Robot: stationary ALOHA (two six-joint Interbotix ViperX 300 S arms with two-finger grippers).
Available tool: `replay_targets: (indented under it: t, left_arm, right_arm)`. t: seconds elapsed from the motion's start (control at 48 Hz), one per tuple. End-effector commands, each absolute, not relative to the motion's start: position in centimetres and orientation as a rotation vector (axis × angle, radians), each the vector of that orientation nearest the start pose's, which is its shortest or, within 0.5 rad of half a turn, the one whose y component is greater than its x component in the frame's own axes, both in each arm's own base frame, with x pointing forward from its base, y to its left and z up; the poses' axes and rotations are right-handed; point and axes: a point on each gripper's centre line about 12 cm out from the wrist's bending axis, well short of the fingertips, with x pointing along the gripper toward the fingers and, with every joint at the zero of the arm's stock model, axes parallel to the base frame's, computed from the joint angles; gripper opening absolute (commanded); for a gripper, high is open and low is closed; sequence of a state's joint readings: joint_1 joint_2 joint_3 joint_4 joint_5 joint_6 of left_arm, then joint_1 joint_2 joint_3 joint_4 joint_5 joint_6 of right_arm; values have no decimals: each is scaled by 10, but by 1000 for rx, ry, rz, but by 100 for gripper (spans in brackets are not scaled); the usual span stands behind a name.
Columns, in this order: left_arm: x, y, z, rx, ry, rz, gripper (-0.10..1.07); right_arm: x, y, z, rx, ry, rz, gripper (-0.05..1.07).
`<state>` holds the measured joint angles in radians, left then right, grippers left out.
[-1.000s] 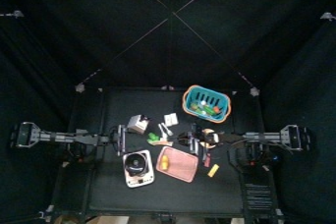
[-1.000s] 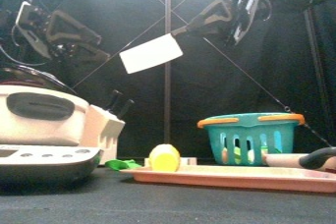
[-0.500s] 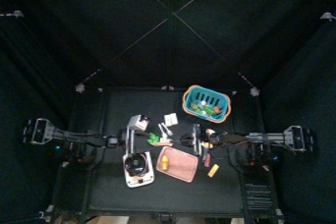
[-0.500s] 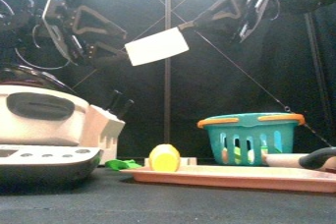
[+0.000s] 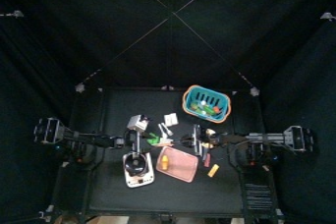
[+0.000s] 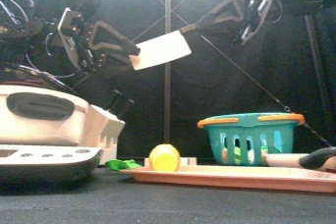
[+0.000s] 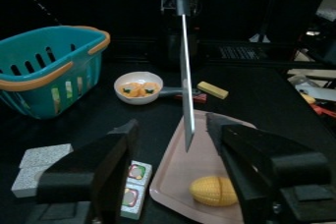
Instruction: Grab cleaver with other hand
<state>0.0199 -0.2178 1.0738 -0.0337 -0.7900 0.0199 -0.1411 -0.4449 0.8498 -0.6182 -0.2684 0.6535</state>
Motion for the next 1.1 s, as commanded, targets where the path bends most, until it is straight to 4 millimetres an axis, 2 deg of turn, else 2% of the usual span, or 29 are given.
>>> replay_targets:
  t: [0.0, 0.396, 0.521, 1.083]
  left_arm:
    - [309, 9, 206, -4, 36, 45, 84]
    - [310, 9, 207, -1, 31, 44, 45]
    - [310, 9, 207, 0, 32, 43, 37]
    - [310, 7, 206, -1, 34, 38, 34]
  right_arm:
    - [312, -26, 296, 77, 143, 13, 41]
    - [311, -25, 293, 79, 151, 14, 41]
    - [311, -24, 292, 79, 152, 17, 41]
    - [310, -23, 286, 93, 167, 17, 42]
